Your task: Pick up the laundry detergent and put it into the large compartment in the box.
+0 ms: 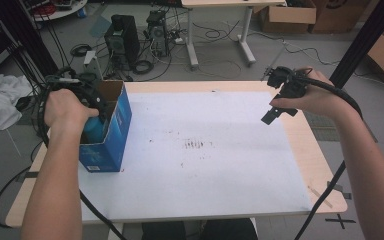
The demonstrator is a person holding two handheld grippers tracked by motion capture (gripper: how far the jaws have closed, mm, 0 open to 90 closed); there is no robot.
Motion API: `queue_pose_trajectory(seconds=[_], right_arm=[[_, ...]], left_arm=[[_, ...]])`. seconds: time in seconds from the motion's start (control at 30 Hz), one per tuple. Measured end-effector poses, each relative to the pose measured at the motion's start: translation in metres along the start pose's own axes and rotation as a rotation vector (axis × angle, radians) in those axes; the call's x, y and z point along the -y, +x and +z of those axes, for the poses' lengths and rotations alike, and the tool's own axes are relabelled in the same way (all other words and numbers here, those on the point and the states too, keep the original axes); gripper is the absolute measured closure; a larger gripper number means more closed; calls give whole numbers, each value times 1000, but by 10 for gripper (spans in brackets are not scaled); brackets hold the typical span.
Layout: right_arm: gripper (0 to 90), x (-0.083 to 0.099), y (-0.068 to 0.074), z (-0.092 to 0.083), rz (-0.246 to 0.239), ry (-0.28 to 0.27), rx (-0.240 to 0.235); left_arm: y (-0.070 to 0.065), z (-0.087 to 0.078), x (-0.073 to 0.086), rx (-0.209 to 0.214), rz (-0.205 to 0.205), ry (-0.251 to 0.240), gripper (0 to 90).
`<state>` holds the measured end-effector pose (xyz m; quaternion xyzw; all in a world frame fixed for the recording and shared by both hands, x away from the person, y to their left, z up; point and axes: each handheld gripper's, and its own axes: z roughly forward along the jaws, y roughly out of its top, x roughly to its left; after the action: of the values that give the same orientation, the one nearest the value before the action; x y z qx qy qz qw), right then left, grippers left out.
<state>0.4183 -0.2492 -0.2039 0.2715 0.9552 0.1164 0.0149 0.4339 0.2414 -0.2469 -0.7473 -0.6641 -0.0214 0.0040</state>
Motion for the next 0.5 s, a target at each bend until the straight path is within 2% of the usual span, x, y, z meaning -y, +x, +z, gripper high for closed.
queue_pose_trajectory(seconds=[0.1, 0.13, 0.5], right_arm=[[240, -1, 0, 1, -4, 3, -2], [241, -1, 1, 1, -1, 5, -2], [240, 1, -1, 1, 4, 3, -2]], left_arm=[[-1, 5, 0, -9, 8, -4, 376], [0, 7, 0, -10, 15, 8, 376], [-1, 19, 0, -10, 12, 18, 377]])
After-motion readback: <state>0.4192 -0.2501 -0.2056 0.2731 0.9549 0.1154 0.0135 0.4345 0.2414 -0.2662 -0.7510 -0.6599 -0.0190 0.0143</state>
